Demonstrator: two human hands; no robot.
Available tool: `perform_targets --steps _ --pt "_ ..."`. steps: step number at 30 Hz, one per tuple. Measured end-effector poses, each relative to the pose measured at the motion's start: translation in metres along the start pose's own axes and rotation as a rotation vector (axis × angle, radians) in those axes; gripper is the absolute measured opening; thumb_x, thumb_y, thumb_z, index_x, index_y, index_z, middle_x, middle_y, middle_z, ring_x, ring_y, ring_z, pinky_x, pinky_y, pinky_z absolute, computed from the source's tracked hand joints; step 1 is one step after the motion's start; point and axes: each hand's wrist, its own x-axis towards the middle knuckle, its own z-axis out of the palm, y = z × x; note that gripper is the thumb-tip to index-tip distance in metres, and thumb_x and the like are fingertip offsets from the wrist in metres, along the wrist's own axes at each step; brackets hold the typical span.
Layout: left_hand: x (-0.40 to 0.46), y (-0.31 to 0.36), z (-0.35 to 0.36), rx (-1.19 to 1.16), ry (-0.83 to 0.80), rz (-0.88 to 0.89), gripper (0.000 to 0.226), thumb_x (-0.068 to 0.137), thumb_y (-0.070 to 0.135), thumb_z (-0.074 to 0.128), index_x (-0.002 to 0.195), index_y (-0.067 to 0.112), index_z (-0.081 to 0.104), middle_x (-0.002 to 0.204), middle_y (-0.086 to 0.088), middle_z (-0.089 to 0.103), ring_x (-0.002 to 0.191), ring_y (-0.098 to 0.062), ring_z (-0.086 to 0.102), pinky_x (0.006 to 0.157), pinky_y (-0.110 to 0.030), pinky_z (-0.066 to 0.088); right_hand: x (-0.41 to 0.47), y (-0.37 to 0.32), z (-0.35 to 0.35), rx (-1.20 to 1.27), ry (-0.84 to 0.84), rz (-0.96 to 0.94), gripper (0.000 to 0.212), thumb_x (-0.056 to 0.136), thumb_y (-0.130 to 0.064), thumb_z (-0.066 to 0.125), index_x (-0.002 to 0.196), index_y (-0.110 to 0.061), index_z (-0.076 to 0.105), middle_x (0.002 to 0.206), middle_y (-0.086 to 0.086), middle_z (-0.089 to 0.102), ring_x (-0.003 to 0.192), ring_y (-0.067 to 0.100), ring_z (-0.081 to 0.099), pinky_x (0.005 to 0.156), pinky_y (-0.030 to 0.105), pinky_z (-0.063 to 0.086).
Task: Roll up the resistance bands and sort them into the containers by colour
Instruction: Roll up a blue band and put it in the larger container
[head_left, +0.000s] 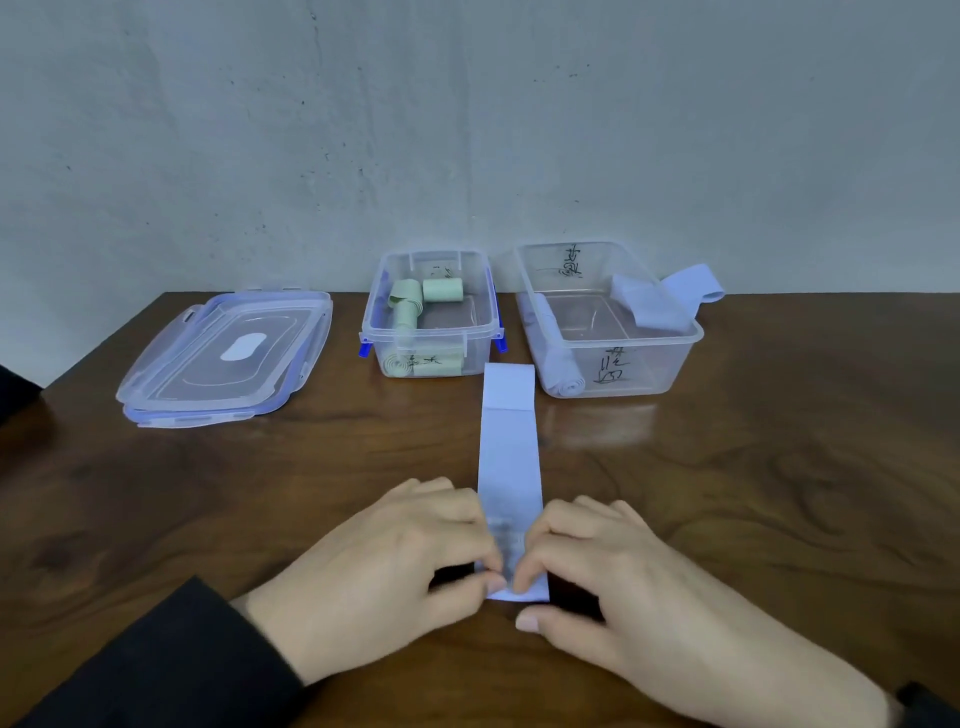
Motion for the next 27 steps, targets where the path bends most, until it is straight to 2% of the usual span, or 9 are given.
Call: perform_targets --steps 2,5,9,12,15,18,23,25,27 --pt "-0.001 -0.003 -0.005 0.015 -0.046 -0.009 0.018 0.091 0.056 0.054 0.095 0.041 0.065 0.091 0.021 0.049 0.087 0.000 0.045 0.083 -0.028 0.041 0.001 -0.001 0.000 0.024 -0.013 0.042 0.022 0.089 -0.057 0.056 0.102 -0.040 0.060 0.104 -0.025 0.046 0.099 0.000 0.042 0.094 0.021 0.030" --pt "-0.002 -0.003 -0.008 0.002 -0.097 -0.015 0.026 0.086 0.063 0.053 0.103 0.044 0.058 0.100 0.023 0.046 0.095 -0.001 0.043 0.089 -0.027 0.038 0.005 -0.002 0.001 0.023 0.012 0.040 0.018 0.088 -0.053 0.052 0.094 -0.040 0.063 0.099 -0.024 0.051 0.094 -0.002 0.046 0.089 0.022 0.035" --pt "-0.002 0.001 -0.008 0.025 -0.089 0.000 0.013 0.090 0.053 0.053 0.096 0.042 0.055 0.098 0.019 0.046 0.094 -0.004 0.042 0.085 -0.027 0.037 0.009 -0.005 0.001 0.009 -0.011 0.050 0.012 0.089 -0.048 0.052 0.088 -0.040 0.061 0.092 -0.023 0.053 0.091 -0.001 0.051 0.085 0.023 0.041" --pt "-0.001 0.004 -0.007 0.025 -0.057 -0.027 0.014 0.093 0.047 0.048 0.091 0.038 0.058 0.093 0.017 0.048 0.092 -0.005 0.043 0.084 -0.027 0.037 0.010 -0.005 -0.002 0.029 0.008 0.054 0.004 0.090 -0.041 0.058 0.086 -0.040 0.058 0.087 -0.027 0.051 0.086 -0.004 0.051 0.082 0.015 0.039" --pt "-0.001 0.008 -0.004 0.033 -0.032 -0.064 0.015 0.093 0.043 0.043 0.088 0.036 0.056 0.087 0.016 0.047 0.089 -0.007 0.043 0.082 -0.028 0.038 0.012 -0.005 -0.003 0.070 0.030 0.075 0.015 0.089 -0.028 0.065 0.084 -0.038 0.056 0.083 -0.027 0.048 0.081 -0.003 0.051 0.072 0.009 0.036" --pt "0.000 0.009 -0.004 0.015 -0.014 -0.093 0.006 0.091 0.038 0.049 0.086 0.036 0.053 0.085 0.016 0.045 0.086 -0.006 0.044 0.081 -0.026 0.039 0.014 -0.005 -0.001 0.043 0.047 0.052 0.016 0.088 -0.021 0.065 0.083 -0.035 0.059 0.082 -0.021 0.048 0.076 0.000 0.049 0.067 0.009 0.035" --pt "0.002 0.005 -0.002 -0.002 0.024 -0.100 0.007 0.088 0.033 0.050 0.082 0.034 0.053 0.081 0.016 0.045 0.078 -0.006 0.046 0.075 -0.027 0.045 0.013 0.004 -0.002 0.092 0.018 0.060 0.004 0.090 -0.036 0.064 0.091 -0.037 0.067 0.092 -0.021 0.053 0.086 0.000 0.054 0.072 0.010 0.039" --pt "0.002 0.005 -0.004 0.003 -0.009 -0.098 0.009 0.090 0.037 0.050 0.082 0.035 0.055 0.081 0.017 0.045 0.078 -0.006 0.046 0.075 -0.027 0.044 0.013 0.008 -0.001 0.079 0.003 0.052 0.013 0.087 -0.047 0.061 0.096 -0.039 0.066 0.095 -0.024 0.051 0.092 -0.002 0.052 0.077 0.009 0.038" --pt "0.001 0.004 -0.005 0.034 -0.035 -0.089 0.010 0.089 0.044 0.053 0.085 0.036 0.057 0.082 0.016 0.045 0.078 -0.006 0.046 0.075 -0.025 0.044 0.013 0.010 0.001 0.084 0.014 0.056 0.013 0.088 -0.047 0.062 0.096 -0.039 0.067 0.095 -0.026 0.050 0.093 -0.004 0.051 0.079 0.009 0.037"
